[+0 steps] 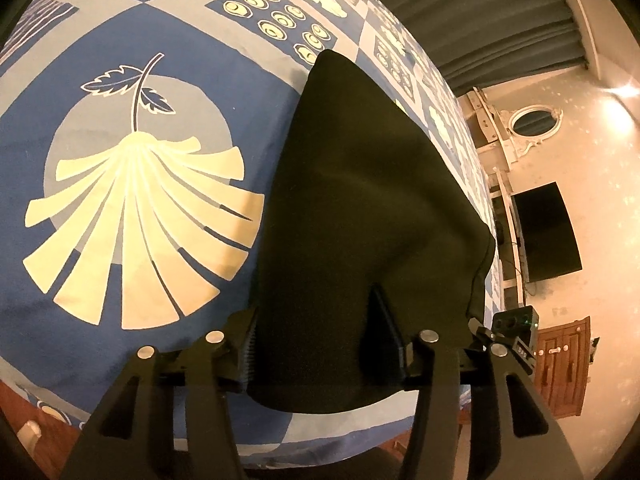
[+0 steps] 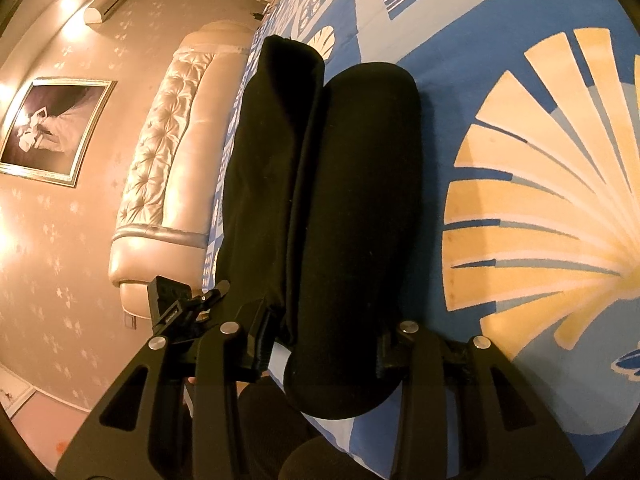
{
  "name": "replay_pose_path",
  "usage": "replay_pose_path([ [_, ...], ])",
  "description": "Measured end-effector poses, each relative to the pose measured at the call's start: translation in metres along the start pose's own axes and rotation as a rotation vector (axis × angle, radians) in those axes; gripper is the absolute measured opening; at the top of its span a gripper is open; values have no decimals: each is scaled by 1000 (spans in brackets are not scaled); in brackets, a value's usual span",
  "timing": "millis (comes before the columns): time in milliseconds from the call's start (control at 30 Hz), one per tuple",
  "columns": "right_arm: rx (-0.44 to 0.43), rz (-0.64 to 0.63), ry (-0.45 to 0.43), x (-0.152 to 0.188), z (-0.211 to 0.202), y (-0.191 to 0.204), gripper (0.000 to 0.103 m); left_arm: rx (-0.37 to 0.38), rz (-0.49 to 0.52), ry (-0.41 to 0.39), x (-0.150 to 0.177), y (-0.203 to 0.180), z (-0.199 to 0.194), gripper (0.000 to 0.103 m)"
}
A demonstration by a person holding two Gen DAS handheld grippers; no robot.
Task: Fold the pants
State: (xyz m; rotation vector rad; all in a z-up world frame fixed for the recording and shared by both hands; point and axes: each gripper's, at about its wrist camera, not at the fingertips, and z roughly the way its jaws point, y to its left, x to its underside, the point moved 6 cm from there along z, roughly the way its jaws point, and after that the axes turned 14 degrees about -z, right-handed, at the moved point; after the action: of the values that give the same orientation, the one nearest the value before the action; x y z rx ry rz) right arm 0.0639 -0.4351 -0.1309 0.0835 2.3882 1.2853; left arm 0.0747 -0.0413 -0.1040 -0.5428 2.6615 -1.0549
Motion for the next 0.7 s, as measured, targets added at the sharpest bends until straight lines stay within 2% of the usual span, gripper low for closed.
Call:
replay_pose_path([
  [167, 1, 9, -9, 1, -2, 0, 39, 5, 10, 7, 0, -3, 0, 54],
  [267, -4, 30, -24, 1, -1, -1, 46, 7, 4, 2, 1, -3, -2, 58],
  [400, -11, 55, -41, 0, -4, -3, 54, -6, 14, -17, 2, -4, -9, 74],
  [433, -13, 66, -50, -1, -6, -3, 55, -7, 17, -20, 2, -4, -13, 74],
  [567, 9, 80, -83, -7, -16, -6, 68, 19, 40, -44, -3, -5, -31, 78],
  [600, 29, 73, -96, -10, -20, -7, 76, 15, 50, -57, -6, -5, -34, 79],
  [700, 54, 60, -131, -18, -27, -10, 82, -17, 103, -83, -25, -3, -36, 79],
])
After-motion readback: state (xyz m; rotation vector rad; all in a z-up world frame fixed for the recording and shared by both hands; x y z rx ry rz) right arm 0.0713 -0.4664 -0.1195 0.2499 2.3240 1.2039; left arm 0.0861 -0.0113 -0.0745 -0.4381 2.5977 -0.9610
